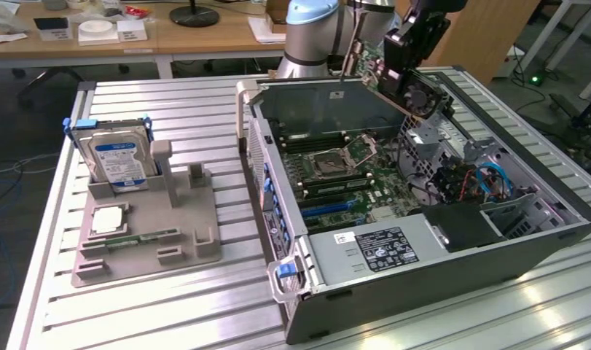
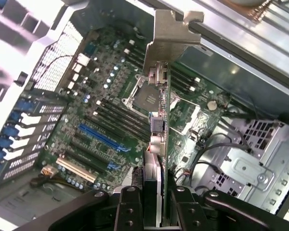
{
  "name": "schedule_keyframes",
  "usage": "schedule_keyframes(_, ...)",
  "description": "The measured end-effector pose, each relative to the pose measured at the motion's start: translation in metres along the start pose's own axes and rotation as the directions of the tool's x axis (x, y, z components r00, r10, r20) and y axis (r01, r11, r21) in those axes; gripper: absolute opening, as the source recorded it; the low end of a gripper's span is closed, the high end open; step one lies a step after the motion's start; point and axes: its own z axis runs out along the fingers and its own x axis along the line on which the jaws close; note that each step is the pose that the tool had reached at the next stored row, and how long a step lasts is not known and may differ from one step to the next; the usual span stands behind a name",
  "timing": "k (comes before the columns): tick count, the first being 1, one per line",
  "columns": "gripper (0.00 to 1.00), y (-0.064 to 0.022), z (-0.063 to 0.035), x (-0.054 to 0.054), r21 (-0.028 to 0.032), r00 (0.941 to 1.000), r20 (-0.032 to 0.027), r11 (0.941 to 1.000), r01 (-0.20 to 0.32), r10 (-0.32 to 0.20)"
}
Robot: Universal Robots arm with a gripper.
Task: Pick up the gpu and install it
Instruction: 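Insert the gpu into the slot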
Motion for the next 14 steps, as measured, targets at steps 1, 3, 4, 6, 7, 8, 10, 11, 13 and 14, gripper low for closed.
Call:
schedule_keyframes(1, 0.27, 0.0, 0.0, 0.0, 0.0006, 0.9999, -0.0009, 0.9999, 0.015, -0.015)
schedule_keyframes(3, 0.27, 0.0, 0.0, 0.0, 0.0018, 0.999, -0.0028, 0.999, 0.045, -0.045)
schedule_keyframes(4, 0.27, 0.0, 0.0, 0.0, 0.0023, 0.9982, -0.0037, 0.9982, 0.061, -0.061)
schedule_keyframes(6, 0.27, 0.0, 0.0, 0.0, 0.0033, 0.9958, -0.0056, 0.9958, 0.091, -0.091)
schedule_keyframes(7, 0.27, 0.0, 0.0, 0.0, 0.0039, 0.9941, -0.0067, 0.9941, 0.108, -0.108)
schedule_keyframes(8, 0.27, 0.0, 0.0, 0.0, 0.0045, 0.9923, -0.0078, 0.9924, 0.123, -0.123)
schedule_keyframes(10, 0.27, 0.0, 0.0, 0.0, 0.0055, 0.9882, -0.0099, 0.9882, 0.153, -0.153)
schedule_keyframes(11, 0.27, 0.0, 0.0, 0.0, 0.0062, 0.9857, -0.011, 0.9858, 0.168, -0.168)
schedule_keyframes(13, 0.27, 0.0, 0.0, 0.0, 0.0074, 0.9802, -0.0133, 0.9803, 0.197, -0.197)
schedule_keyframes(14, 0.27, 0.0, 0.0, -0.0001, 0.008, 0.9772, -0.0144, 0.9772, 0.212, -0.212)
